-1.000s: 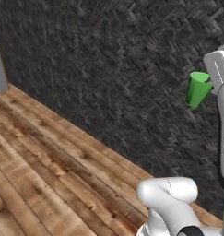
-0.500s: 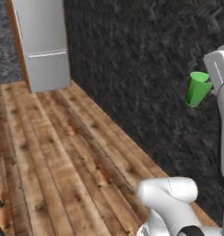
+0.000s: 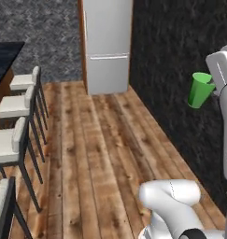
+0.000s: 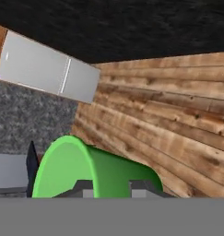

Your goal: There is a tray on the dining counter. Grab the cup, mug, and pitcher and place them on the tray. The pitcher may be placed next to the tray if it cannot fit the tray.

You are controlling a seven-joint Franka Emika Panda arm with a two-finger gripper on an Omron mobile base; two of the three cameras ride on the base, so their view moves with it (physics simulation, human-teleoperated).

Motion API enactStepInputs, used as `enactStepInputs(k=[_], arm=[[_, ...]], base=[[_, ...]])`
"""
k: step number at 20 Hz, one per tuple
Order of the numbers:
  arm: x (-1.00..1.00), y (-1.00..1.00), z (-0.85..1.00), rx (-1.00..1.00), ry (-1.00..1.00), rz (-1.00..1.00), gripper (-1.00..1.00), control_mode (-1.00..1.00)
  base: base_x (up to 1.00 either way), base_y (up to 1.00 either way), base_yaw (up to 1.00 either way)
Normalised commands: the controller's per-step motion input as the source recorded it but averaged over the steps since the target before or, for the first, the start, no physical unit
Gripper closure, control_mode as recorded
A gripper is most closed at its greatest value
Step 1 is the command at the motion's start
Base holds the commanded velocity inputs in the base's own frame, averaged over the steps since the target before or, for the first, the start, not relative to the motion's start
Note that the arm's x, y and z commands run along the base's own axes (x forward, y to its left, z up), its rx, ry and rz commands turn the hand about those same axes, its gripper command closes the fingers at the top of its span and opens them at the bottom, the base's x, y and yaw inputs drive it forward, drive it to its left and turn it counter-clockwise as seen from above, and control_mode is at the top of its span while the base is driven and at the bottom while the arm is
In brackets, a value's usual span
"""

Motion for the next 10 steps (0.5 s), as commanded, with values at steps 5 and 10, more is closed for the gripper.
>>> enactStepInputs(k=[5, 10], arm=[[0.00, 0.00, 0.00, 0.00, 0.00, 0.00, 1.00, 1.00], [0.00, 0.00, 0.00, 0.00, 0.00, 0.00, 1.00, 1.00]], base=[[0.97, -0.01, 0.51], [0.78, -0.16, 0.55]])
